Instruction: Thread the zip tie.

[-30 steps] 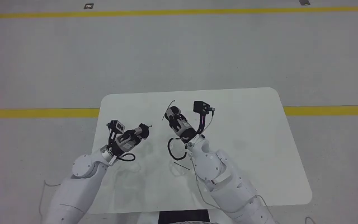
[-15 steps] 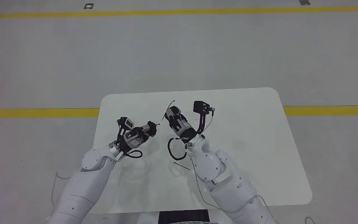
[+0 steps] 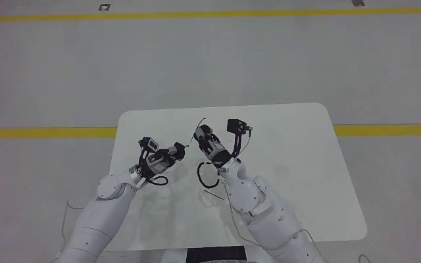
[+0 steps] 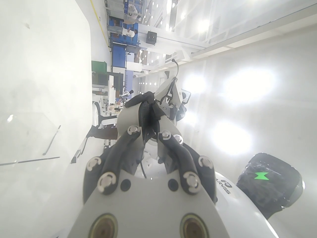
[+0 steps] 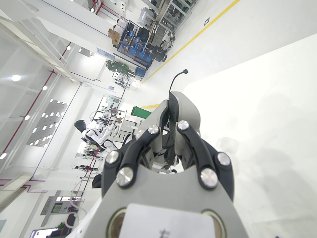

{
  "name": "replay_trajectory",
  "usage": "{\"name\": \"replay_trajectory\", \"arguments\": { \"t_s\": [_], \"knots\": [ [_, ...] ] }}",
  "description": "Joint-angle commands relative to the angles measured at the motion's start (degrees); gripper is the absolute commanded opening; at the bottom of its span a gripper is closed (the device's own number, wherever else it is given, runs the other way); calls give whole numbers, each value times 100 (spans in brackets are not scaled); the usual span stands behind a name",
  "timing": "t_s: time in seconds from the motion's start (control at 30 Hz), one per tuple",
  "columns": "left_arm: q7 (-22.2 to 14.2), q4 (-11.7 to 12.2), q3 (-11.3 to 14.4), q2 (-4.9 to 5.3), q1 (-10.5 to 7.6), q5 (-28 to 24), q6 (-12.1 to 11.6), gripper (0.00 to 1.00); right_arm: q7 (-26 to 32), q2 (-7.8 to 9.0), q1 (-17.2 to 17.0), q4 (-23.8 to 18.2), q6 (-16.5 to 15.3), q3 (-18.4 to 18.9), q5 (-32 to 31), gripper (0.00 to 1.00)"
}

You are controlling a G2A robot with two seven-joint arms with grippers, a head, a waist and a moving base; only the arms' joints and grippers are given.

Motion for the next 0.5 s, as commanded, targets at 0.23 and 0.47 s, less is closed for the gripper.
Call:
{"name": "replay_trajectory", "arguments": {
  "t_s": [0.23, 0.47],
  "knots": [
    [0, 0, 0, 0, 0, 0, 0, 0, -302, -21, -60, 101, -100, -183, -542, 0],
    [0, 0, 0, 0, 0, 0, 0, 0, -403, -41, -57, 152, 16, -285, -928, 0]
  ]
}}
